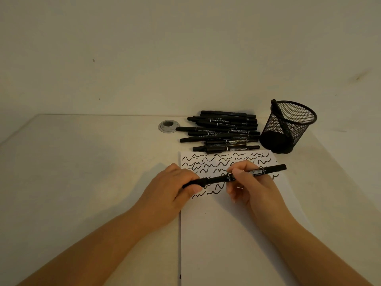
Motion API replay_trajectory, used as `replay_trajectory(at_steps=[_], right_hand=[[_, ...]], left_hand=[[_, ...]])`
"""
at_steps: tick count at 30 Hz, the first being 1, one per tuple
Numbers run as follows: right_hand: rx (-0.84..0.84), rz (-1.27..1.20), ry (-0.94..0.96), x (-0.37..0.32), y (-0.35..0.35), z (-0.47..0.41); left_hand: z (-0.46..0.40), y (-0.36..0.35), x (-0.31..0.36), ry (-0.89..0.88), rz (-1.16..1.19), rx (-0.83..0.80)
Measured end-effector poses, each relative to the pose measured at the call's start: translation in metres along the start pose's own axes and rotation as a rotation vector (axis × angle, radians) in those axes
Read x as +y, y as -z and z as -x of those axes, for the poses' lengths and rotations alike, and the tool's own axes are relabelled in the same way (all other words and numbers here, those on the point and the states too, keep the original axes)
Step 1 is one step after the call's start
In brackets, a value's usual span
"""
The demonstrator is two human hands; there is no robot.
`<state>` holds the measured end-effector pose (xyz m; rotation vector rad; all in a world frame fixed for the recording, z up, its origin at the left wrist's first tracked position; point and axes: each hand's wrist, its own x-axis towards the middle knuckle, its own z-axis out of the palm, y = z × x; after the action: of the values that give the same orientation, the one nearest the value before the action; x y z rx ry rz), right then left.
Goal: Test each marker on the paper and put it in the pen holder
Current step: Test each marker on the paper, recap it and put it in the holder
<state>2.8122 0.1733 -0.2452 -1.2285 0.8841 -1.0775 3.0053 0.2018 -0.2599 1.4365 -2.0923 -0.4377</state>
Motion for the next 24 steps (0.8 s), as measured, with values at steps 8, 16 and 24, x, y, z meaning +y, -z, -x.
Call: replay_trajectory(at_steps=[8, 16, 24], right_hand=[[-0.082, 0.077, 0.087, -0.001, -0.007, 0.007], [-0.155, 0.103, 0.142, -0.003, -0.005, 0.009], [-0.088, 0.18, 0.097, -0.004, -0.008, 0.007]], left_hand=[[0.003, -0.002, 0.01, -0.002, 0.135, 0.044], [0.003, -0.001, 0.011, 0.074, 0.362, -0.022], [0.004, -0.005, 0.008, 0.052, 0.293, 0.063]])
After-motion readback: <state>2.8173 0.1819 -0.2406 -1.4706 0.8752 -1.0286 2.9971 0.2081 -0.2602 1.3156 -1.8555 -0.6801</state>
